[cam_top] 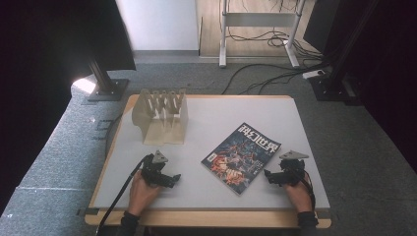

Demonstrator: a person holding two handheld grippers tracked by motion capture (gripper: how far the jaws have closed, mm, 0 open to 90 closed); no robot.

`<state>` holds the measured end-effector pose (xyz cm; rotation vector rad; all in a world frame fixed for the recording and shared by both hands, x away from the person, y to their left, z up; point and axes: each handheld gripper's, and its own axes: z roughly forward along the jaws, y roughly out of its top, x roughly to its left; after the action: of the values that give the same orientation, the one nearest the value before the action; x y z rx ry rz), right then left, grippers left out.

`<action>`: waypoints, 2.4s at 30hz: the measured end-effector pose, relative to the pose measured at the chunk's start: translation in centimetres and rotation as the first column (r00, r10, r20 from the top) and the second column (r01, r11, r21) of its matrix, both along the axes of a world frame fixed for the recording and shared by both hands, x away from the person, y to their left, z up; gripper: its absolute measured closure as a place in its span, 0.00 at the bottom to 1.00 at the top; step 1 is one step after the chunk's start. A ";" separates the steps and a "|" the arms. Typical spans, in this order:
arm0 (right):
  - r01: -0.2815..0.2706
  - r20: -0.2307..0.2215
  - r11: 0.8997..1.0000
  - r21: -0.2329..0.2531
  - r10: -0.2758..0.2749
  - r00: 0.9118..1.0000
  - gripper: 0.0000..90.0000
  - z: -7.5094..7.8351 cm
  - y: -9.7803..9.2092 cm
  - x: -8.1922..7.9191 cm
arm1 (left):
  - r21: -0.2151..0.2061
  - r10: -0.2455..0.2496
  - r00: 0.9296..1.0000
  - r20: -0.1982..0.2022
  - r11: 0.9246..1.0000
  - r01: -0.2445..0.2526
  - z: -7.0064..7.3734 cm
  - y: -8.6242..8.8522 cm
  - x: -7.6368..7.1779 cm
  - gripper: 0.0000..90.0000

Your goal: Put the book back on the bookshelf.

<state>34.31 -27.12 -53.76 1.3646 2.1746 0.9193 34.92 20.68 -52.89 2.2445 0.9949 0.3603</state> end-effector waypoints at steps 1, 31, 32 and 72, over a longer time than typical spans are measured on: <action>0.000 0.000 1.000 0.000 0.000 1.000 0.00 0.0 0.0 0.0 | 0.000 0.000 1.000 0.000 1.000 0.000 0.0 0.0 0.0 0.00; -0.070 0.031 0.997 0.030 0.069 0.997 0.00 2.3 0.9 -0.7 | -0.070 -0.134 0.991 -0.028 0.989 0.132 1.7 -2.0 0.4 0.00; -0.070 0.031 0.997 0.030 0.069 0.997 0.00 2.3 0.9 -0.7 | -0.066 -0.135 0.990 -0.025 0.989 0.133 1.8 -2.3 0.5 0.00; -0.168 -0.035 0.986 0.009 0.168 0.985 0.00 1.2 0.7 9.1 | 0.010 -0.318 0.946 -0.065 0.948 0.320 2.1 -15.5 7.7 0.00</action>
<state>43.45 -26.46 -52.60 1.2229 2.3443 0.9689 42.58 5.20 -50.79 2.3975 0.6421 0.1582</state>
